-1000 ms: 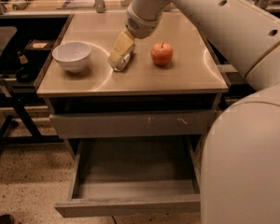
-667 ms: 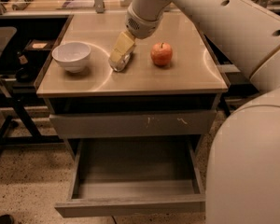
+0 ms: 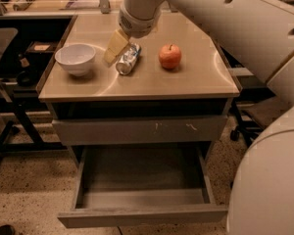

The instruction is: Place redbull can into middle drawer

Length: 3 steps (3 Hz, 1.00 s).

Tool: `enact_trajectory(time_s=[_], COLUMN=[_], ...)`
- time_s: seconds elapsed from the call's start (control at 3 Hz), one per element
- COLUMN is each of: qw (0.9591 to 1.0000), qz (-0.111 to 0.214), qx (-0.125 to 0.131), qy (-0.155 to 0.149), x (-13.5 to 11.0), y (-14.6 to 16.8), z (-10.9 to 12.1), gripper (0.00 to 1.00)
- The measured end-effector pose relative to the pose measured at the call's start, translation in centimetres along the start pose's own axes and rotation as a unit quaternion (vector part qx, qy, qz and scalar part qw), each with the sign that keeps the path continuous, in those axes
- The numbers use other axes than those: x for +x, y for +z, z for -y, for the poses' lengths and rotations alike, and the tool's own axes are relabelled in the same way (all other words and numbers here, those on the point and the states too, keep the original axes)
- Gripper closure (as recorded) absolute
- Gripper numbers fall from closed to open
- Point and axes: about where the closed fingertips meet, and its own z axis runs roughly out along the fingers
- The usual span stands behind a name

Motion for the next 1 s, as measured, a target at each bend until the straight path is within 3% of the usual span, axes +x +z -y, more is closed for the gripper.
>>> enact_trajectory(time_s=[0.67,1.0], qw=[0.9998,0.9994], qz=[-0.011,-0.005], qx=[0.006,-0.016], qy=[0.018,0.029], x=[-0.6,-2.0], y=[-0.2,1.9], z=[0.3,0.0], gripper=[0.00,0.00])
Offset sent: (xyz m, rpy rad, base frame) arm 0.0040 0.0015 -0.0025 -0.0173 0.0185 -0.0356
